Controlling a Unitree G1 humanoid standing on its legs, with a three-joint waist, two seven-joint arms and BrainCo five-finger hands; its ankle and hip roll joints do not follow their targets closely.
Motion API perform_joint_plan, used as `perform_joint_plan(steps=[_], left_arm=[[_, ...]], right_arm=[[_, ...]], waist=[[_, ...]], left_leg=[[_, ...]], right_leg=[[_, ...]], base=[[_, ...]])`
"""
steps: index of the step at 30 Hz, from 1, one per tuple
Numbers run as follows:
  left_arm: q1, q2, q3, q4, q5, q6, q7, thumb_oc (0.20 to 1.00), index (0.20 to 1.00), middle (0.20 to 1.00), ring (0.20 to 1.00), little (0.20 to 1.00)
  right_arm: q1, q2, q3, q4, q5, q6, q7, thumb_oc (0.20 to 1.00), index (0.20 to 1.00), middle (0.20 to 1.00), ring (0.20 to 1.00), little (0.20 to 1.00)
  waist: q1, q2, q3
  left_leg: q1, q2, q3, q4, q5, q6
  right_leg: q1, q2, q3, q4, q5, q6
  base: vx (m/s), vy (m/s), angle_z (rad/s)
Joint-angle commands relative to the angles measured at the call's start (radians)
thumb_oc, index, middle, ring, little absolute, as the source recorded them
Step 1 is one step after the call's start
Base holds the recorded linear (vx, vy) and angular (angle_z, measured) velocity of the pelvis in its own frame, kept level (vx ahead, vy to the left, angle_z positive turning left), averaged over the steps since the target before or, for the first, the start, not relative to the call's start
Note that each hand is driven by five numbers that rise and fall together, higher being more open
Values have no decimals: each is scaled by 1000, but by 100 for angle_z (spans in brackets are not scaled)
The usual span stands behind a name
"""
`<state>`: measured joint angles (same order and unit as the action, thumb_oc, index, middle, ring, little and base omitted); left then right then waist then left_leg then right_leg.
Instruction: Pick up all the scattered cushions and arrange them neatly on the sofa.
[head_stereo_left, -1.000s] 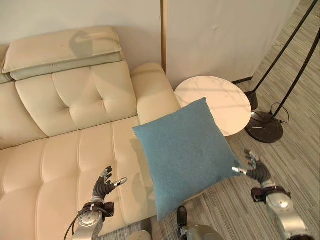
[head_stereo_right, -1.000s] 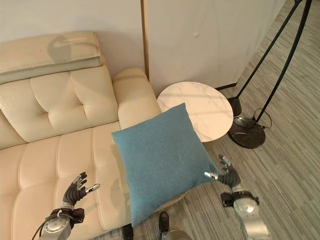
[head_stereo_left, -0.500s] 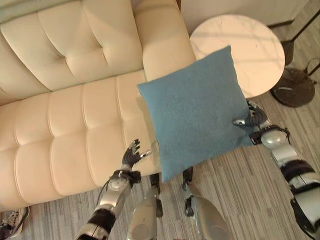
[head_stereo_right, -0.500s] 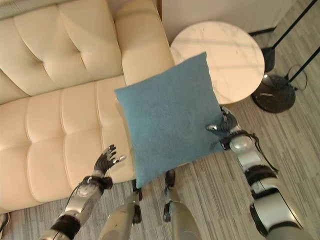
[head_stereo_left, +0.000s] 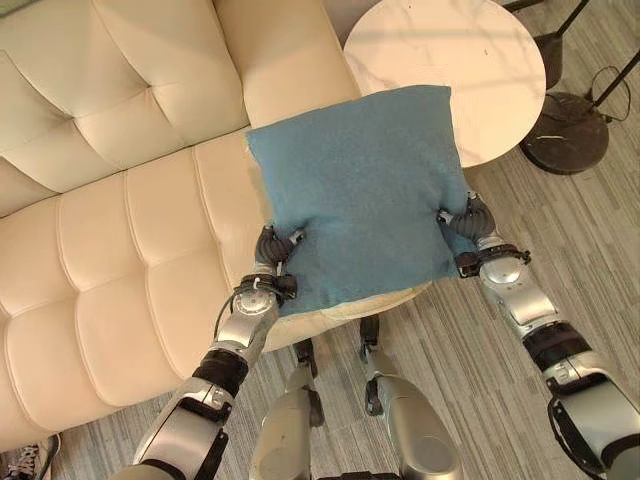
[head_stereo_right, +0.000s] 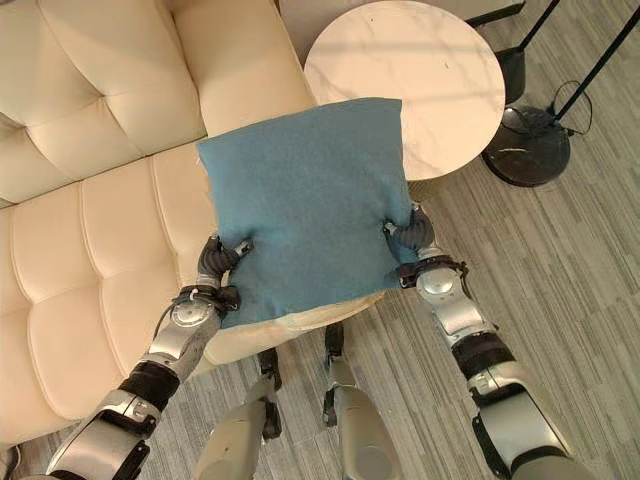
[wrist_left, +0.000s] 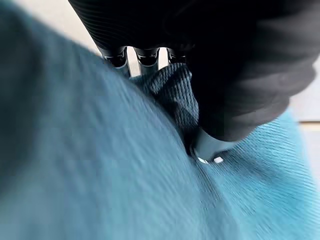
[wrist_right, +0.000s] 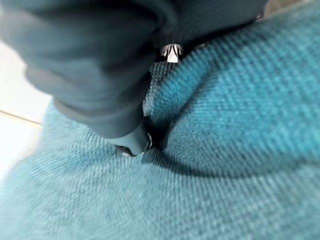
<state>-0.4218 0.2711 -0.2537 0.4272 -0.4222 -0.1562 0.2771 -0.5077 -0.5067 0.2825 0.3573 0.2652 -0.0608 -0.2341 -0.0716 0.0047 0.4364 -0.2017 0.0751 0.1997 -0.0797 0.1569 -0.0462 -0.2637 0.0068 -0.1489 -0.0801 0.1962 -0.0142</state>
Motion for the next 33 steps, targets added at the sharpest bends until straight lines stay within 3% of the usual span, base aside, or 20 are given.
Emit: perform_joint_plan(steps=[1, 8, 12, 15, 17, 20, 22, 23, 24, 25, 28, 29, 31, 33], left_arm=[[20, -58, -37, -120, -20, -105, -46, 200, 200, 200, 200, 200], [299, 1, 82, -350, -9, -112, -129, 200, 200, 200, 200, 200], [411, 25, 118, -434, 15, -105, -157, 200, 200, 200, 200, 200], [439, 46, 137, -488, 36, -113, -160, 200, 200, 200, 200, 200], [419, 62, 146, -489, 47, -126, -141, 200, 200, 200, 200, 200], [394, 74, 136, -490, 40, -132, -140, 200, 200, 200, 200, 200], [403, 96, 140, -499, 65, -129, -140, 200, 200, 200, 200, 200], [403, 96, 141, -499, 65, -128, -140, 200, 200, 200, 200, 200], [410, 93, 146, -511, 52, -127, -137, 200, 200, 200, 200, 200], [421, 94, 158, -503, 51, -120, -140, 200, 200, 200, 200, 200], [426, 94, 162, -508, 51, -118, -142, 200, 200, 200, 200, 200], [415, 79, 156, -498, 30, -114, -155, 200, 200, 200, 200, 200], [414, 70, 144, -503, 33, -112, -180, 200, 200, 200, 200, 200], [410, 58, 128, -506, 31, -111, -198, 200, 200, 200, 200, 200]], right_arm=[[71, 124, 64, -146, 90, -161, 110, 200, 200, 200, 200, 200], [370, 215, -12, -334, 295, -191, 256, 200, 200, 200, 200, 200], [447, 228, -16, -419, 295, -183, 293, 200, 200, 200, 200, 200], [469, 227, -19, -471, 254, -185, 297, 200, 200, 200, 200, 200], [446, 241, -24, -460, 247, -194, 285, 200, 200, 200, 200, 200], [443, 253, -44, -462, 239, -209, 266, 200, 200, 200, 200, 200], [450, 252, -54, -443, 231, -215, 262, 200, 200, 200, 200, 200], [450, 252, -55, -443, 231, -215, 262, 200, 200, 200, 200, 200], [447, 249, -58, -450, 226, -212, 264, 200, 200, 200, 200, 200], [438, 241, -73, -440, 231, -209, 257, 200, 200, 200, 200, 200], [432, 231, -83, -433, 236, -216, 252, 200, 200, 200, 200, 200], [432, 197, -113, -432, 229, -218, 235, 200, 200, 200, 200, 200], [452, 176, -129, -443, 228, -214, 236, 200, 200, 200, 200, 200], [490, 164, -148, -468, 226, -211, 250, 200, 200, 200, 200, 200]], waist=[[-1, -42, -112], [2, -41, -198], [11, -48, -220], [20, -58, -212], [23, -56, -189], [46, -27, -182], [75, -23, -203], [77, -20, -206], [98, -32, -209], [127, -44, -233], [132, -41, -232], [130, -23, -211], [95, -31, -196], [53, -54, -189]], left_leg=[[93, 18, -3, 36, -131, -58], [196, -1, 11, 30, -177, -32], [226, -23, 1, 16, -183, -13], [218, -49, -34, -8, -173, 9], [196, -42, -38, -8, -150, 16], [147, -17, -52, -8, -93, 27], [121, -22, -83, -8, -76, 28], [117, -18, -82, -8, -74, 26], [105, -24, -103, -8, -59, 19], [44, -31, -117, -3, -24, -1], [10, -24, -121, 6, 6, -22], [-48, -13, -113, 12, 39, -66], [-47, -17, -83, 110, -34, -37], [-2, -12, -54, 251, -165, -26]], right_leg=[[50, -63, -5, 71, -185, 124], [142, -69, 11, 34, -168, 141], [154, -74, 30, 34, -154, 152], [108, -84, 54, 67, -119, 181], [40, -81, 90, 162, -100, 217], [57, -42, 126, 366, -236, 180], [134, -36, 168, 516, -279, 161], [132, -31, 169, 512, -272, 159], [203, -34, 168, 436, -330, 139], [294, -18, 172, 257, -388, 106], [312, -4, 166, 182, -384, 90], [284, 14, 130, 130, -360, 74], [259, -24, 71, 109, -316, 84], [241, -77, 6, 87, -286, 91]], base=[[3, 52, -12], [12, 137, -6], [-80, 158, -15], [-238, 142, -6], [-321, 56, -30], [-332, 28, -21], [-234, -85, 23], [-164, -154, 22], [-160, -213, 47], [-148, -212, 48], [-241, -170, 38], [-501, -126, 83], [-517, -58, 133], [-289, 37, 180]])
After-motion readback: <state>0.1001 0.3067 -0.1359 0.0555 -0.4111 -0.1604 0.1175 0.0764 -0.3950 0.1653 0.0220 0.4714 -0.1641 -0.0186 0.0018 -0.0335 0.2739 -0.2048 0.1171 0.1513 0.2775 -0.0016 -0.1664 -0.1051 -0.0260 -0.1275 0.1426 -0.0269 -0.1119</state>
